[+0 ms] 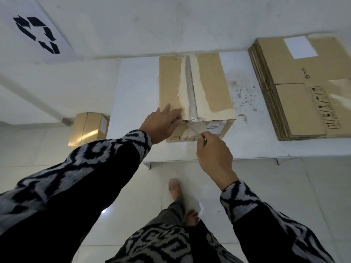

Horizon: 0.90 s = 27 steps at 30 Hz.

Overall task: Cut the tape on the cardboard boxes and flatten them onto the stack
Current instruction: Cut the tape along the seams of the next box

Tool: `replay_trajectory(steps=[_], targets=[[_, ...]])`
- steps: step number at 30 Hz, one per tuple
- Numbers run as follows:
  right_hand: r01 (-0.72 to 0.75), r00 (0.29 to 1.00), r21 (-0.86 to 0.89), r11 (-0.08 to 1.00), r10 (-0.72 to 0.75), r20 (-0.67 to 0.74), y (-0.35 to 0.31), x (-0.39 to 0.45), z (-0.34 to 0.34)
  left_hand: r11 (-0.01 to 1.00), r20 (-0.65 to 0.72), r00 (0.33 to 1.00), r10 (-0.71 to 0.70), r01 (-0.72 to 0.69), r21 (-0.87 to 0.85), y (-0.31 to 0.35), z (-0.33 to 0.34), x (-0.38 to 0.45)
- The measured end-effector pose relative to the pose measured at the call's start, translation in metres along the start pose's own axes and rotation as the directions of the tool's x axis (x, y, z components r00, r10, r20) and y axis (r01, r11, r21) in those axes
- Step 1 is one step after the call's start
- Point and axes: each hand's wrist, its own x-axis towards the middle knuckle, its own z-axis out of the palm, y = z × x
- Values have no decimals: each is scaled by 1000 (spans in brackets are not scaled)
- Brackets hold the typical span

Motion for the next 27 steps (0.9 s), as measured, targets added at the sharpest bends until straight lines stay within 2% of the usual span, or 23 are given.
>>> replay_trajectory(steps=[7,13,16,19,24,27], targets=[[-7,1000,-34,999,7,3,-4,6,-5,999,-41,999,-5,3,-32,1,5,-1],[24,992,-13,1000,-22,123,-25,21,-8,999,-35,999,-29,27,-44,3,6,-2],[12,988,-66,998,-2,153,-28,26,-15,999,-28,999,-27,26,-27,3,6,-2],[24,989,-135,991,-3,148,-22,19,-20,999,-36,999,-24,23,-32,2,9,-2],[7,992,-109,994,7,126,-32,24,-16,999,-57,998,-22,19,-50,3,10,-2],[12,995,-154,988,3,102,-19,13,-20,998,-58,998,-14,11,-57,3,10,-1]])
